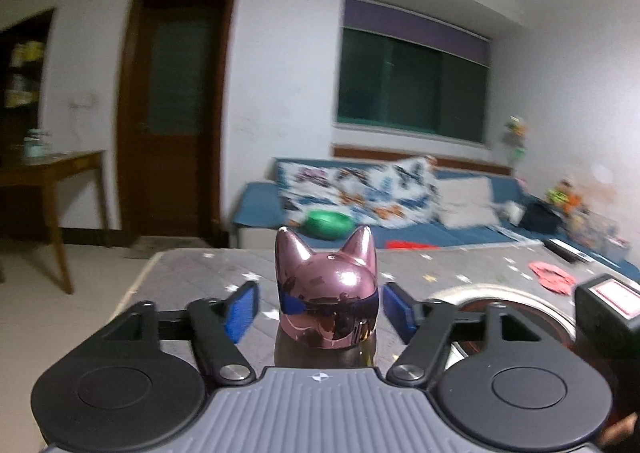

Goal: Clean container
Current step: 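Wipe the thermos body with the right gripper's sponge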

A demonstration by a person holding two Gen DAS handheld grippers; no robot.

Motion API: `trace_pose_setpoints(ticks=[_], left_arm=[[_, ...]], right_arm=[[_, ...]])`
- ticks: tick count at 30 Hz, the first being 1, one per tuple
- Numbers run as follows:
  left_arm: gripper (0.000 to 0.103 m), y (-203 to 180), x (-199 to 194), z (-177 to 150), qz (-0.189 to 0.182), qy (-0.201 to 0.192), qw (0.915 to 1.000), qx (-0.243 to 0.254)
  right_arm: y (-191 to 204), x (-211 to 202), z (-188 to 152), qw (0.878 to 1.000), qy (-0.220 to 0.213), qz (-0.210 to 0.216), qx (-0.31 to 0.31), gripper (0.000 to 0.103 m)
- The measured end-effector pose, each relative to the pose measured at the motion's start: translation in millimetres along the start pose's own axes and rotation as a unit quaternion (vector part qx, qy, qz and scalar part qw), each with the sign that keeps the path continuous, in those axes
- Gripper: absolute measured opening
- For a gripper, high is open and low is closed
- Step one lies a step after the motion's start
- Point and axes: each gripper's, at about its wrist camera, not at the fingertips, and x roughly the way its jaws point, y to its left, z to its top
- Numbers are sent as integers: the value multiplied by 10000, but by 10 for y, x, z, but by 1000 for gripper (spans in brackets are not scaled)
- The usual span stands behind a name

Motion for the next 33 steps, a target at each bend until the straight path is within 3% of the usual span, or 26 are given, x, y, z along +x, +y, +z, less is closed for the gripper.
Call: trace_pose_setpoints(ticks=[3, 9, 13, 16, 20, 24, 28, 31, 33], left_arm=[[83, -129, -48, -60, 247, -200, 9994, -108], [81, -308, 38, -173, 731, -169, 9967, -318], [61, -289, 90, -203, 950, -133, 9933, -640], [59, -231, 86, -198, 1006, -134, 9916, -806], [59, -133, 70, -151, 664, 5, 9963, -554], [59, 62, 113, -61, -77, 250, 9995, -198], [59, 318, 222, 52, -857, 544, 9948, 81], [60, 395, 279, 116, -1140, 662, 9910, 218], [60, 357, 252, 129, -1023, 578, 9923, 384]], right_arm=[[33, -18, 26, 10000, -32, -58, 50, 18], [-1, -107, 17, 9995, -94, -186, 243, 18], [-15, -168, -1, 9992, -116, -247, 276, 18], [-20, -189, 7, 9990, -139, -276, 313, 18], [-45, -220, 41, 9988, -196, -291, 335, 18], [-49, -250, 96, 9987, -275, -301, 320, 18], [-53, -281, 151, 9984, -355, -310, 305, 18], [-50, -317, 220, 9982, -448, -322, 243, 18], [-40, -343, 272, 9979, -515, -342, 194, 18]])
